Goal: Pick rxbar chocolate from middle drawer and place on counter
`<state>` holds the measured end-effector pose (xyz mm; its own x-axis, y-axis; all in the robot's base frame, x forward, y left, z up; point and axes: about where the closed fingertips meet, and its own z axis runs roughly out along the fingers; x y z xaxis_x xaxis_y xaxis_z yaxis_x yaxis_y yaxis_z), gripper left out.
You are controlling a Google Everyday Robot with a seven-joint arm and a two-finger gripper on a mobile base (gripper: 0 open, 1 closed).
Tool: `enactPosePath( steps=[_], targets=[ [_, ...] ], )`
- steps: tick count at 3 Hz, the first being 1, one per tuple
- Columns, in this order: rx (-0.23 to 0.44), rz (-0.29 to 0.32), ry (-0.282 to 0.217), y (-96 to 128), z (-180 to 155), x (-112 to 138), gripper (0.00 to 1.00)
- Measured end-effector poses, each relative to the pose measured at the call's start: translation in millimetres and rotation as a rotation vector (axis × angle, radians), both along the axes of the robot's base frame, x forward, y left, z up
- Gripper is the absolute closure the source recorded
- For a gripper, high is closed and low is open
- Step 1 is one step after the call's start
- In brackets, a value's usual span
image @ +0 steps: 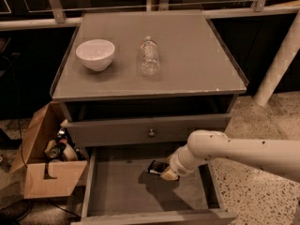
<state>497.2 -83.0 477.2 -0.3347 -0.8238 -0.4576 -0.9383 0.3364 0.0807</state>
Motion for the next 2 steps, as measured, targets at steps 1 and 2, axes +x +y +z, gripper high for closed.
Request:
enactPosePath(
  steps=[1, 2],
  targets=[
    [-0.034, -0.047, 0.02, -22.5, 20.5, -16.6, 1.0],
    [-0.086, -0.092, -0.012, -45.2, 66.6, -36.2, 1.0]
  ],
)
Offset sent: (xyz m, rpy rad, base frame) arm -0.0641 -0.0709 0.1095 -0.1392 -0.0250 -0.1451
